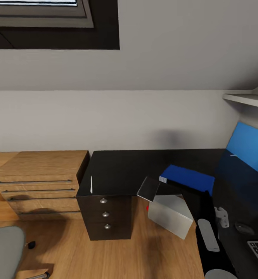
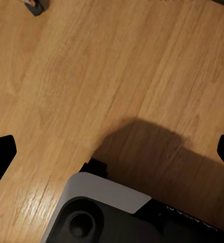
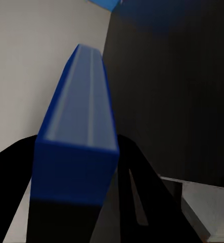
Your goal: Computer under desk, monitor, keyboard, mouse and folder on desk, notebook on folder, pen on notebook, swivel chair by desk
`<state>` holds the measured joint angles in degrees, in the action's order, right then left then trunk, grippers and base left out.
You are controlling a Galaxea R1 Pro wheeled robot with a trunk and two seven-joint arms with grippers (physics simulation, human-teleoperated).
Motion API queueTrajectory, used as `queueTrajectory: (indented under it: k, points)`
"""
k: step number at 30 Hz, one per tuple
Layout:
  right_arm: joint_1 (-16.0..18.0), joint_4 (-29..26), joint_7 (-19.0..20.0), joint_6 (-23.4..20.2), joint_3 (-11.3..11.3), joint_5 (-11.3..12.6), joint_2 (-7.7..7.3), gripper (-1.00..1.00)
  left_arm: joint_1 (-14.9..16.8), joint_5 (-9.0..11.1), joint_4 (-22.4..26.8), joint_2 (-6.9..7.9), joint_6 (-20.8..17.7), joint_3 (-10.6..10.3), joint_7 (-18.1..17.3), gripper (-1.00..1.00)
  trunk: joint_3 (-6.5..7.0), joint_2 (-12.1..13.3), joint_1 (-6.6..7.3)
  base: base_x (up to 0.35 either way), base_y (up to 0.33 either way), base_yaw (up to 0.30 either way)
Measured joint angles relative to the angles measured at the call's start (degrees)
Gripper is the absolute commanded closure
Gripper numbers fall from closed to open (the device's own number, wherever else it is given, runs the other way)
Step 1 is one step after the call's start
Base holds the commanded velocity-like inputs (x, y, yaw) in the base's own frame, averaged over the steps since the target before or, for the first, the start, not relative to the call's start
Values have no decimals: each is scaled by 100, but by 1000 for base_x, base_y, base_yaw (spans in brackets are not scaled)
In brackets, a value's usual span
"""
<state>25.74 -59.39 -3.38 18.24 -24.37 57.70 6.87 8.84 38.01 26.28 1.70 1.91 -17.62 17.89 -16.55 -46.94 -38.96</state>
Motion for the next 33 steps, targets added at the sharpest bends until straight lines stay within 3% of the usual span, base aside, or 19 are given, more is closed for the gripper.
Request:
queueTrajectory:
  k: [3,13,21,23,26,33]
  points:
    - [-2,163,54,496,173,34,18,100,0,0,-34,-9,0,0,0,-100,65,120,66,0,0,0]
    - [-3,188,405,568,200,60,44,100,0,0,-42,-35,0,-8,0,-100,249,522,286,0,0,0]
    - [1,250,114,720,198,107,46,100,0,-3,-41,-36,21,-8,1,-100,376,805,440,0,0,0]
    - [2,294,-59,919,203,103,51,100,-1,-12,-40,-31,90,-8,3,-100,376,805,440,0,0,0]
    - [4,349,-293,1304,213,109,61,100,-1,-12,-40,-10,506,-3,3,-100,376,805,441,0,0,0]
    - [4,483,-364,1475,247,120,201,100,-1,0,-33,-8,1017,-4,1,-100,376,805,441,0,0,0]
